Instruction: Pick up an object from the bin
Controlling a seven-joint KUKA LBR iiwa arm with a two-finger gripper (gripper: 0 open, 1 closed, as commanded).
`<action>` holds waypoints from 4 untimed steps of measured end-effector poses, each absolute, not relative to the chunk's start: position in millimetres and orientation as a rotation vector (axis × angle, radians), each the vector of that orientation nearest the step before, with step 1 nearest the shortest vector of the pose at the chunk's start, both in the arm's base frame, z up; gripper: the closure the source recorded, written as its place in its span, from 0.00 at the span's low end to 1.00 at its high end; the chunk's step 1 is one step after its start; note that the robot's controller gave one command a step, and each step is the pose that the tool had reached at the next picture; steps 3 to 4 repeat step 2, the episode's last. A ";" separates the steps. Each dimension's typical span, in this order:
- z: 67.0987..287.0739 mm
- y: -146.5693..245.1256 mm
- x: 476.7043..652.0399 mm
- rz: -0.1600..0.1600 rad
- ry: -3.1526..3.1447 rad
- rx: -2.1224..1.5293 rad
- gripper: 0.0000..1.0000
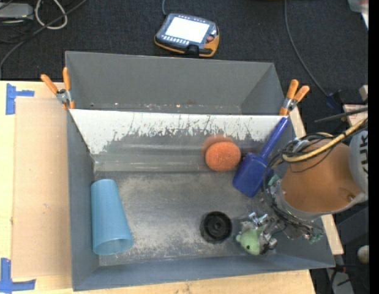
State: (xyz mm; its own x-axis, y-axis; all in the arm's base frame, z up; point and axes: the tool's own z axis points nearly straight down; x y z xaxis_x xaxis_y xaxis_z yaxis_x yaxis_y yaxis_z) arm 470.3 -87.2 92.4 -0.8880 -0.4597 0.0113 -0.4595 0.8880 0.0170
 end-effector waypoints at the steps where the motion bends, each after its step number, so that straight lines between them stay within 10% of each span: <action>1: 113.7 -86.6 470.2 -0.024 -3.037 0.737 1.00; 4: 139.4 -85.9 469.2 -0.028 -3.033 0.734 1.00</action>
Offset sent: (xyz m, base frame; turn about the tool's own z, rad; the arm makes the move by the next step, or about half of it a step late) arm 0.0003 0.0004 0.0787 0.0010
